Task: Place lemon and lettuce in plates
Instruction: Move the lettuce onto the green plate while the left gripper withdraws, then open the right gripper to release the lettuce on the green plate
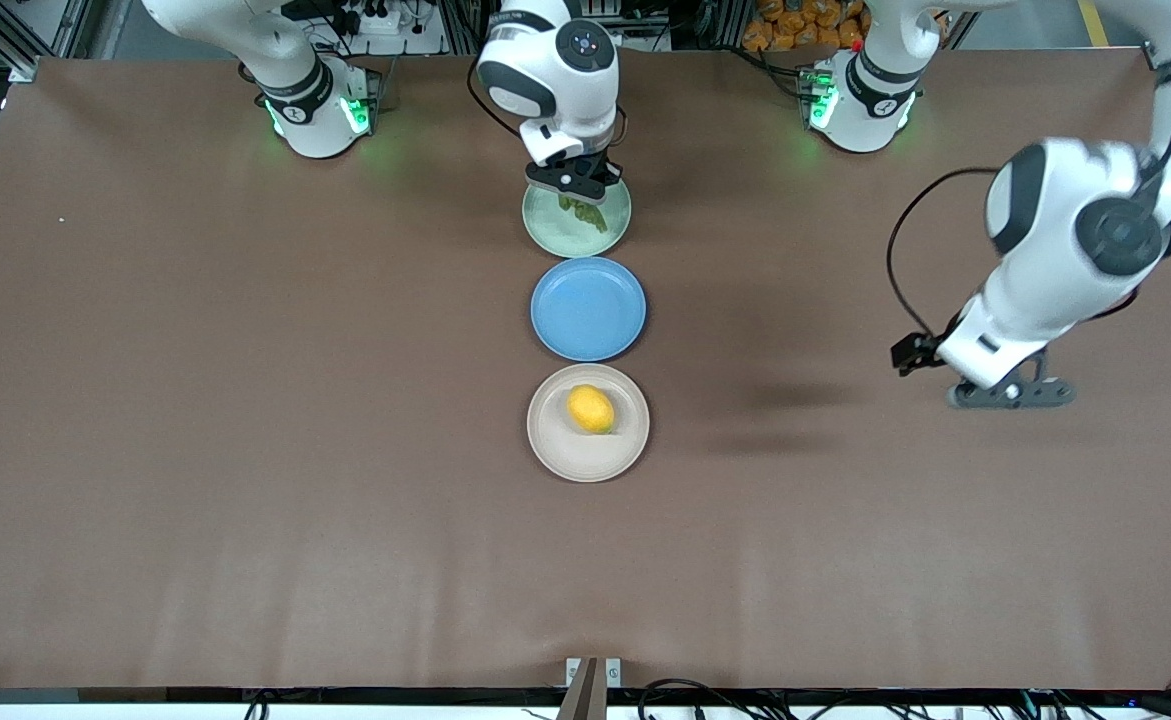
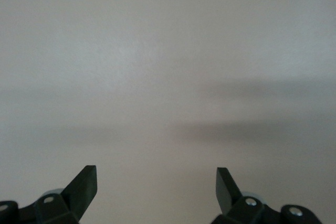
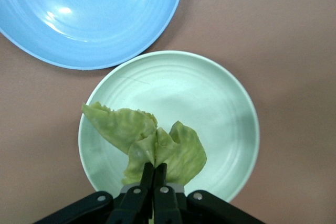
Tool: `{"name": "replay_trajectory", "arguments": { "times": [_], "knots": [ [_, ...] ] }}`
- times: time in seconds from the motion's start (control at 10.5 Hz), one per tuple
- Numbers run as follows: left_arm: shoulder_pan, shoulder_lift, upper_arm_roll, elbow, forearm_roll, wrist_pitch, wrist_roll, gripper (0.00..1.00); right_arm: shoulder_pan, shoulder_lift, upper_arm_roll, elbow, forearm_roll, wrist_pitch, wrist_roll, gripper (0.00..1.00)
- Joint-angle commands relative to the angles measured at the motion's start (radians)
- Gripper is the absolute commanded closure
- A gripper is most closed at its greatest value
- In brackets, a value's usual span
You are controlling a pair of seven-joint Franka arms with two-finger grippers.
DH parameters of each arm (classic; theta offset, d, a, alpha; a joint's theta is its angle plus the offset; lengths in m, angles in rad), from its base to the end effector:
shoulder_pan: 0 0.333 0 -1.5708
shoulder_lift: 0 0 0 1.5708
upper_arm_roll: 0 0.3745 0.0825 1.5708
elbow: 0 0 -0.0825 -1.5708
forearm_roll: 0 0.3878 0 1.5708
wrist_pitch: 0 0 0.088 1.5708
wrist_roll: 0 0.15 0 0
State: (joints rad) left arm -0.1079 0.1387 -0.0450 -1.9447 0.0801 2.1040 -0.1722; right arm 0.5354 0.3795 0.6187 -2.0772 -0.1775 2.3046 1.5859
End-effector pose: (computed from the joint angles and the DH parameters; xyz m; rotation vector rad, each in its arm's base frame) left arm 0.5972 -0.0843 0.4263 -3.0821 0.0312 -0.0475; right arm 0.2569 0.5358 0.2790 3.0434 -0.5115 -0.1592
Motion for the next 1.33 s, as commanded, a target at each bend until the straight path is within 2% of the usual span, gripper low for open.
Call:
{"name": "replay_trajectory", "arguments": {
  "times": [0.0, 0.1, 0.19, 0.29, 0.48, 0.67, 0.86, 1.05, 1.24],
  "knots": [
    [-0.009, -0.148, 0.007, 0.074, -0.078, -0.106, 0.013, 0.00, 0.015, 0.079, 0.003, 0.003, -0.120, 0.038, 0.091, 1.00],
    [-0.006, -0.140, 0.008, 0.193, -0.103, -0.218, 0.011, 0.00, 0.017, 0.085, 0.003, -0.003, -0.128, 0.039, 0.091, 0.76],
    [-0.006, -0.123, 0.014, 0.299, -0.103, -0.348, 0.022, 0.00, 0.014, 0.081, 0.004, -0.003, -0.128, 0.032, 0.097, 0.01],
    [-0.006, -0.122, 0.014, 0.353, -0.097, -0.410, 0.022, 0.00, -0.001, 0.058, 0.007, -0.006, -0.125, 0.020, 0.097, 0.00],
    [-0.006, -0.126, 0.014, 0.397, -0.089, -0.420, 0.020, 0.00, -0.063, -0.038, 0.068, -0.006, -0.112, -0.080, 0.085, 0.00],
    [-0.004, -0.126, 0.013, 0.406, -0.086, -0.426, 0.022, 0.00, -0.141, -0.140, 0.130, -0.001, -0.047, -0.158, 0.037, 0.00],
    [-0.006, -0.119, 0.013, 0.449, -0.098, -0.487, 0.020, 0.00, -0.193, -0.249, 0.135, 0.009, 0.074, -0.242, -0.120, 0.00],
    [-0.007, -0.120, 0.008, 0.451, -0.103, -0.506, 0.020, 0.00, -0.291, -0.359, 0.145, 0.055, 0.201, -0.362, -0.310, 0.00],
    [-0.012, -0.128, 0.002, 0.451, -0.103, -0.516, 0.019, 0.00, -0.357, -0.367, 0.139, 0.178, 0.216, -0.505, -0.404, 0.00]
  ]
}}
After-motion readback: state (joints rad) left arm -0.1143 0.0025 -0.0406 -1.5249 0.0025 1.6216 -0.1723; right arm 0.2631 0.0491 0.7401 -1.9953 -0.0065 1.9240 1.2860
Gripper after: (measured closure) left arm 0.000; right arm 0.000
